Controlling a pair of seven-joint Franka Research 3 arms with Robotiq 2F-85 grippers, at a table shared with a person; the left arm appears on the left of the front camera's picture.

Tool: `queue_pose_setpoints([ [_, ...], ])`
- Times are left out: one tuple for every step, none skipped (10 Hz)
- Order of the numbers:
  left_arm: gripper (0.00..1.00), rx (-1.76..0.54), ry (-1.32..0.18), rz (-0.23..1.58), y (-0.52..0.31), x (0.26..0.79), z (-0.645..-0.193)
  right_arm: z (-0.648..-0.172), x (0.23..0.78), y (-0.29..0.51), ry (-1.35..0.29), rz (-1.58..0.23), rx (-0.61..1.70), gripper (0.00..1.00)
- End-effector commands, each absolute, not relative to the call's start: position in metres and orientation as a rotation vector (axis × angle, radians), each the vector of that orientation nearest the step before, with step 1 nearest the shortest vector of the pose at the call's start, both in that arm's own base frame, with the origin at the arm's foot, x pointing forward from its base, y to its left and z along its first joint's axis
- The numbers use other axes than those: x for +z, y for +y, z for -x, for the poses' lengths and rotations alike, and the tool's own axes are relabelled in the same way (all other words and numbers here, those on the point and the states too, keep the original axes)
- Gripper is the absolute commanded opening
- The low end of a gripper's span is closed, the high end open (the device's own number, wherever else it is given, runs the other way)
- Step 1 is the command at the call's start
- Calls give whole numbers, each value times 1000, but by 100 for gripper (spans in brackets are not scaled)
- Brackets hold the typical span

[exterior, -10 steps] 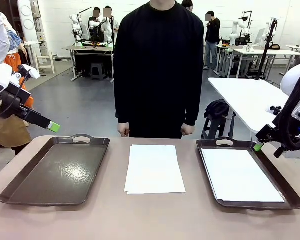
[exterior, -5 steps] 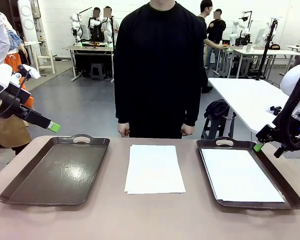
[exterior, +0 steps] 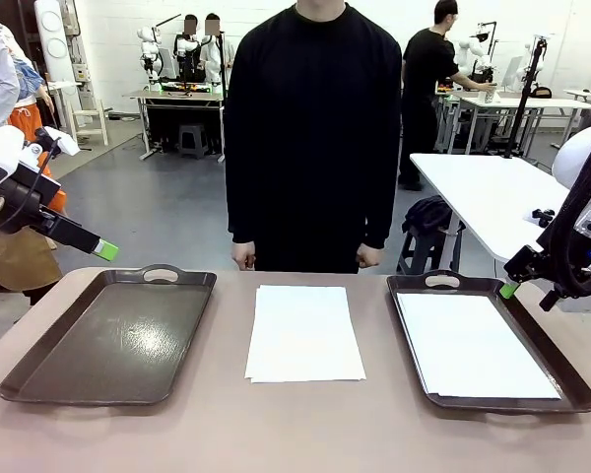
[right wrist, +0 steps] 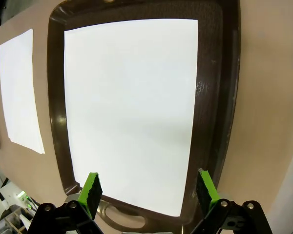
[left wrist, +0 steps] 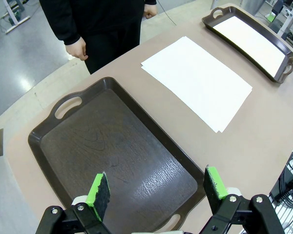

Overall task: Sort the A4 documents.
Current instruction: Receive the A4 Paper.

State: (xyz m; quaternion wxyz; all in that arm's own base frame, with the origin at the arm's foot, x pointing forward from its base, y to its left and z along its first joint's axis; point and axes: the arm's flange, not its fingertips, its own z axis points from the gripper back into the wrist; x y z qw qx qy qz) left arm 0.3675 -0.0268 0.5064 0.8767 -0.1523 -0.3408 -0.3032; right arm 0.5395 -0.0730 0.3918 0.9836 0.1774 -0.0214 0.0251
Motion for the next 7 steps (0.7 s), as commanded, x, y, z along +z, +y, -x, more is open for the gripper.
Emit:
queue_pose_setpoints([
  [100,-631,-712,321,-26,506,-368,-539,392,-73,-43,-357,51,100],
  [100,-631,-712,321,-26,506,-368,-519,412,-65,-166,-326,194,100],
  [100,-631,-712,321,-26,506,-368,-503,426,-53,-235,-322,341,100],
  [100,-631,-712,321,-26,506,-368,-492,435,-43,-276,-344,441,100],
  [100,-631,-712,321,-26,506,-368,-481,441,-32,-295,-373,546,100],
  [100,-631,-712,321,-26,506,-368,-470,447,-25,-311,-375,625,100],
  [100,-631,-712,321,-26,506,-368,-463,454,-21,-321,-393,685,100],
])
